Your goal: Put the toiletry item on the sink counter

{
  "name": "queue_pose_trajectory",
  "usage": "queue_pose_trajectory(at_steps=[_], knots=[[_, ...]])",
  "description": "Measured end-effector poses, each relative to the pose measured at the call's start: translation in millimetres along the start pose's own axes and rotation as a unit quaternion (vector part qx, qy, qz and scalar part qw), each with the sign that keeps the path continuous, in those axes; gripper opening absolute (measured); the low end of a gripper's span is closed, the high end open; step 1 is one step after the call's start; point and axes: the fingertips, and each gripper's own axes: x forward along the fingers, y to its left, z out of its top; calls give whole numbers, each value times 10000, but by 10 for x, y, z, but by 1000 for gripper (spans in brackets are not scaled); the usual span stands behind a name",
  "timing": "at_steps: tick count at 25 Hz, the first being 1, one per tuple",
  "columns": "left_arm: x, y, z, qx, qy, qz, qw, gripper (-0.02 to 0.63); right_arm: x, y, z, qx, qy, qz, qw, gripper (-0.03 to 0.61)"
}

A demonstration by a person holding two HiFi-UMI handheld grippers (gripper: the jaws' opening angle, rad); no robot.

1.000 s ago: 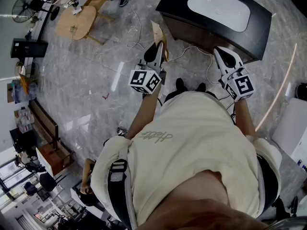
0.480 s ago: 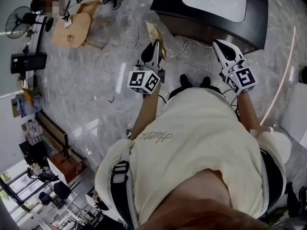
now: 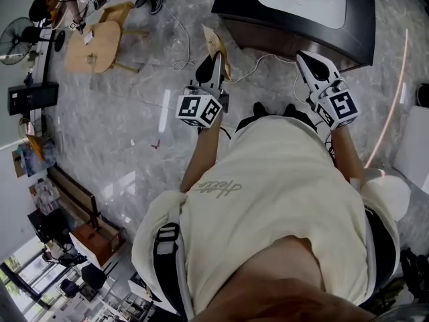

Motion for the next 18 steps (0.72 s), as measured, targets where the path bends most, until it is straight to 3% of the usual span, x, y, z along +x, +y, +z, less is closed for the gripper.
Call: queue_pose_trajectory(at_steps=[10, 18], knots=[[169, 460, -18, -63, 200, -388, 9990, 40, 437, 108, -52, 80, 149, -395, 9991, -6], [380, 678, -317, -343, 456, -335, 9978, 40, 654, -58, -172, 152, 283, -432, 9986, -5]])
